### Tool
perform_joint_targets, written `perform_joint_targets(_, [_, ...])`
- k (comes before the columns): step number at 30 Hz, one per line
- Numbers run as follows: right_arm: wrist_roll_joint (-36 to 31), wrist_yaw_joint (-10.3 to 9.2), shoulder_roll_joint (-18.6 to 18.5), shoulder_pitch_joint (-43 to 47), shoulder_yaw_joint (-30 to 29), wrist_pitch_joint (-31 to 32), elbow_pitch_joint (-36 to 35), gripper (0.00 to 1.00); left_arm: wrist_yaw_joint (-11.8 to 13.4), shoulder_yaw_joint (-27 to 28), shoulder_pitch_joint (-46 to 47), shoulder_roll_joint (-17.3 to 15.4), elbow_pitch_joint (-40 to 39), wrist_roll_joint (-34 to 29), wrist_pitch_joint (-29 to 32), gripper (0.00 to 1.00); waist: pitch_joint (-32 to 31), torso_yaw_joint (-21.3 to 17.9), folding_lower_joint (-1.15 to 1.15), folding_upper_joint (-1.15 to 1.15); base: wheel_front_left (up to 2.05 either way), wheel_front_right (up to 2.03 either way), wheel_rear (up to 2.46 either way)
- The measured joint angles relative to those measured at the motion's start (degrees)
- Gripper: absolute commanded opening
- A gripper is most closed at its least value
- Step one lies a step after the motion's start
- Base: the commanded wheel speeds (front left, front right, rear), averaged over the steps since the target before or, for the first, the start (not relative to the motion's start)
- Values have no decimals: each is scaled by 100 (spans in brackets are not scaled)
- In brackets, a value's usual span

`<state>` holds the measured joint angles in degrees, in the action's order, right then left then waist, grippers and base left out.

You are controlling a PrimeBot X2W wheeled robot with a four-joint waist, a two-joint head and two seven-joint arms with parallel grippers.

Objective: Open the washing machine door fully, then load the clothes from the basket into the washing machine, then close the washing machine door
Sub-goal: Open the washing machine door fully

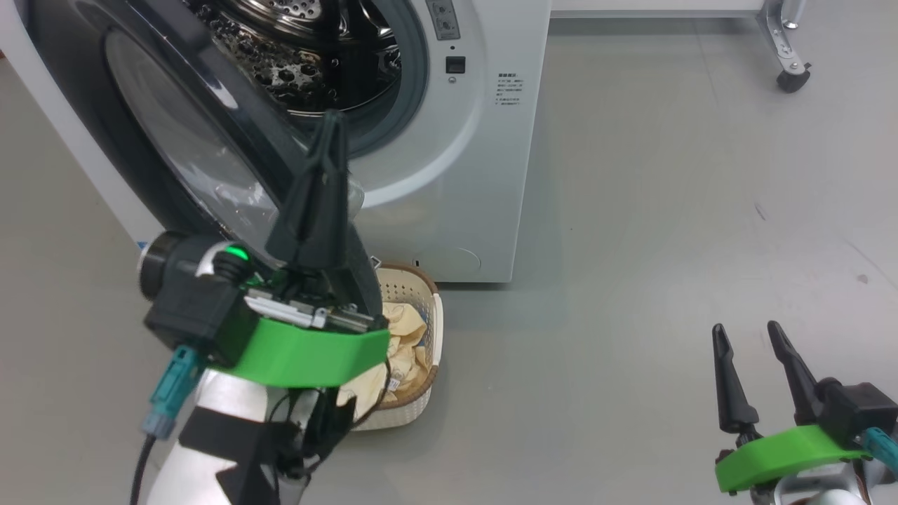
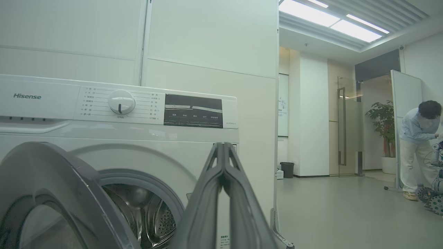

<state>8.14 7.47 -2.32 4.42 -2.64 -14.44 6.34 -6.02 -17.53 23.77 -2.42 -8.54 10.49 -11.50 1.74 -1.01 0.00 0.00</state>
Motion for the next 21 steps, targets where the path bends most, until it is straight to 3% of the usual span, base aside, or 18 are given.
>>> perform_joint_targets(4, [2, 0, 0, 0, 13, 0, 29, 100, 99, -535, -32, 8, 194, 554, 300, 0, 17, -76, 0, 0, 0, 0, 0])
perform_joint_targets(13, [3, 0, 0, -2, 26, 0, 62, 100, 510, -1630, -90, 3, 710, 1558, 215, 0, 117, -129, 0, 0, 0, 0, 0])
perform_joint_targets(21, [54, 0, 0, -42, 87, 0, 130, 100, 775, -1969, -34, -2, 1543, 1979, 20, 0, 176, -173, 0, 0, 0, 0, 0])
